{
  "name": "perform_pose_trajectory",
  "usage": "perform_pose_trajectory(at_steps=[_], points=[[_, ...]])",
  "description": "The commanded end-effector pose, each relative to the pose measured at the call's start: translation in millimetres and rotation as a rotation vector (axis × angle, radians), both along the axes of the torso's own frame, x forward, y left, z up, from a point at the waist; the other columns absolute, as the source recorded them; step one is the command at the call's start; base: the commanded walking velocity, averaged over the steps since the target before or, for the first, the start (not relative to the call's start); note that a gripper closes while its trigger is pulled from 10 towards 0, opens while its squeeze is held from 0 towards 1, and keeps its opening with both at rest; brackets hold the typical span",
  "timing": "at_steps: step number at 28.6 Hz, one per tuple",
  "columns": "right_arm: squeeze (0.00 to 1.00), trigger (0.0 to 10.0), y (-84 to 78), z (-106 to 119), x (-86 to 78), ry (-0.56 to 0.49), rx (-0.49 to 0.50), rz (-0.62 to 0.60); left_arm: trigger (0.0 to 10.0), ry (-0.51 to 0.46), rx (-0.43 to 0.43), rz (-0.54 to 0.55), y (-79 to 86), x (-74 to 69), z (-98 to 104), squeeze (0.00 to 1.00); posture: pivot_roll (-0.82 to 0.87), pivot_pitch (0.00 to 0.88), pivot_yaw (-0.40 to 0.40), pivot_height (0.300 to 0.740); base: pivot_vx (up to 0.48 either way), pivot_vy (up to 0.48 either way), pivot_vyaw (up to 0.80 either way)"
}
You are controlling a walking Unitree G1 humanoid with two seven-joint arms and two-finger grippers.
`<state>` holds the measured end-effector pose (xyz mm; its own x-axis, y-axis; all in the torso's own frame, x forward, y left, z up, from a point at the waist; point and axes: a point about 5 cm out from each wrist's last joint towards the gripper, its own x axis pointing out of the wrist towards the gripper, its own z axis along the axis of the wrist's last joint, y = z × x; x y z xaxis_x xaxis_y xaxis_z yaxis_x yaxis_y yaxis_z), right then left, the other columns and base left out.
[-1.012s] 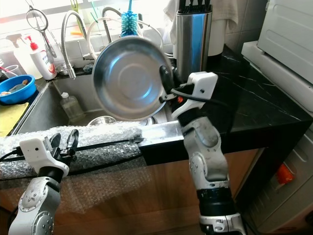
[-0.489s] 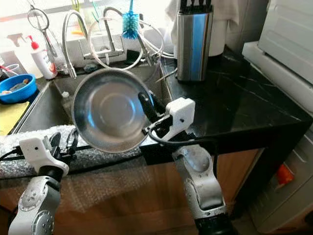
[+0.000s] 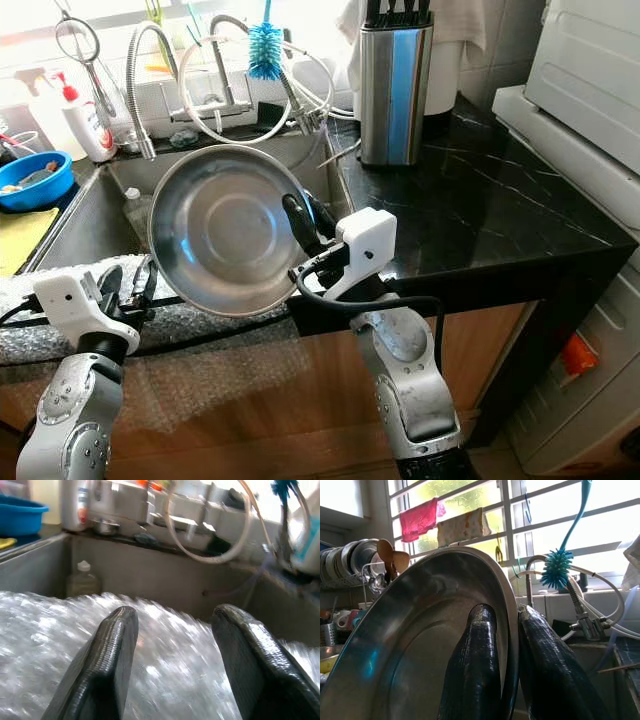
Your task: Kitchen organization
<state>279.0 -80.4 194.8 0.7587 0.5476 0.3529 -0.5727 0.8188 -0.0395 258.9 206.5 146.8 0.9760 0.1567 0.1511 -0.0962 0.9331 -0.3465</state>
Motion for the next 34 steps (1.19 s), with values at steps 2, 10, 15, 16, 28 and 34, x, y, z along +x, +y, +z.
perform_pose_trajectory(at_steps=[2,10,15,16,28,34], points=[[0.00,10.0,1.3,8.6,-1.3,-0.041,0.015,-0.003,10.0,-0.051,-0.027,0.061,19.1,0.6,14.5,0.00,-0.08,0.000,0.126,0.740,0.000,0.000,0.00],[0.00,10.0,-4.8,8.9,3.2,-0.045,0.011,-0.044,10.0,-0.077,-0.009,-0.007,24.0,1.3,22.6,1.00,-0.08,0.000,0.131,0.740,0.000,0.000,0.00],[0.00,10.0,-7.1,7.7,4.1,-0.043,0.005,-0.054,10.0,-0.076,-0.040,-0.132,10.7,0.4,22.2,1.00,-0.07,0.000,0.130,0.740,0.000,0.000,0.00],[0.00,10.0,-7.0,7.4,4.2,-0.043,0.005,-0.056,10.0,-0.072,-0.044,-0.152,7.8,0.2,21.2,1.00,-0.08,0.000,0.131,0.740,0.000,0.000,0.00],[0.00,10.0,-8.0,8.2,6.6,-0.045,-0.006,-0.071,10.0,-0.095,-0.168,-0.252,-6.2,0.3,25.3,0.00,-0.08,0.000,0.132,0.740,0.000,0.000,0.00],[0.00,10.0,-11.6,8.6,8.7,-0.046,-0.012,-0.090,10.0,-0.093,-0.177,-0.233,-4.7,1.0,25.2,0.00,-0.08,0.000,0.132,0.740,0.000,0.000,0.00]])
